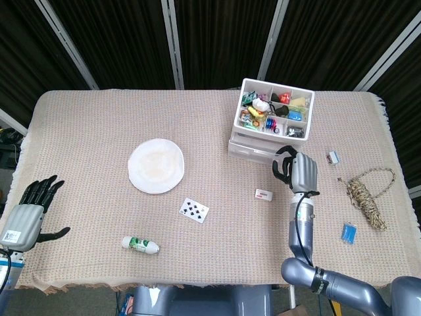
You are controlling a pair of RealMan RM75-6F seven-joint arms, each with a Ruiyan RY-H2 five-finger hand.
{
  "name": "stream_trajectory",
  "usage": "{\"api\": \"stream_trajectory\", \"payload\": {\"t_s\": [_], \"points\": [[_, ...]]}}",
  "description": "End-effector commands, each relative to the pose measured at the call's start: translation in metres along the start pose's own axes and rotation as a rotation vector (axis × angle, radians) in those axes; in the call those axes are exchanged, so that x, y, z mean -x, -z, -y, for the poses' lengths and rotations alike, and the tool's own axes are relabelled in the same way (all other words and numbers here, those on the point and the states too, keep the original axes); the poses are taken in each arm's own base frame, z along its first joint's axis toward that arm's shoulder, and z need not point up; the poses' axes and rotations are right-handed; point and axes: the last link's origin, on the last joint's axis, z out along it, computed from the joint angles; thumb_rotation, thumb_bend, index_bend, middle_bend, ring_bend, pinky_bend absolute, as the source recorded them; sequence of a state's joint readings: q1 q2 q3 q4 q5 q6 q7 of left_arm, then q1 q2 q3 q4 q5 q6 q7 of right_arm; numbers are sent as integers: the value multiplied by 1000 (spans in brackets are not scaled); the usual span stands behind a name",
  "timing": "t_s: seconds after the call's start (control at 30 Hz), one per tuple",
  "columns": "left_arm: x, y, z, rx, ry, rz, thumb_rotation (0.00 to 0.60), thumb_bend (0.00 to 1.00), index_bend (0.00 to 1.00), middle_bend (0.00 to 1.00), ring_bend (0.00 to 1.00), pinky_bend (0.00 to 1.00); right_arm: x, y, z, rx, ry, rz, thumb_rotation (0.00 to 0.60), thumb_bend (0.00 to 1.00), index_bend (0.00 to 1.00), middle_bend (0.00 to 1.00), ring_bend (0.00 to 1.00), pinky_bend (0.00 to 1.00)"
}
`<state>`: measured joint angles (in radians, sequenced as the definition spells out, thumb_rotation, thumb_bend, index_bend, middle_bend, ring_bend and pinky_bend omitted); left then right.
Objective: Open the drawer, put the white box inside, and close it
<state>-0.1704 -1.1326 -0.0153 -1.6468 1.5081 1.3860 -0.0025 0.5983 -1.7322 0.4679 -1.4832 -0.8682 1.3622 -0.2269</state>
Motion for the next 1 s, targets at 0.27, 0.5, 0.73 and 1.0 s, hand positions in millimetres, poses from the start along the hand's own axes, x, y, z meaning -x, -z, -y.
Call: {"api": "stream_trajectory", "payload": {"t_s": [0.27, 0.5, 0.73, 1.0], "points": [[0, 0, 0, -1, -1, -1, 600, 133, 75, 0, 0, 0, -6, 5, -2, 7, -8, 3, 600, 360, 500, 796, 825, 764], [0, 0, -1, 1, -4, -6, 600, 134, 75, 0, 0, 0, -9, 20, -8, 0, -9, 12, 600, 360, 501, 796, 825, 764], [0, 0, -1, 2, -8, -10, 600, 133, 75, 0, 0, 0, -11, 33, -4, -20, -33, 21, 600, 359, 500, 796, 824, 764], [0, 1, -1, 4, -10, -13, 600, 132, 77, 0, 0, 0, -12, 43, -3, -27, -41, 31, 600, 359, 500, 796, 824, 764]]}}
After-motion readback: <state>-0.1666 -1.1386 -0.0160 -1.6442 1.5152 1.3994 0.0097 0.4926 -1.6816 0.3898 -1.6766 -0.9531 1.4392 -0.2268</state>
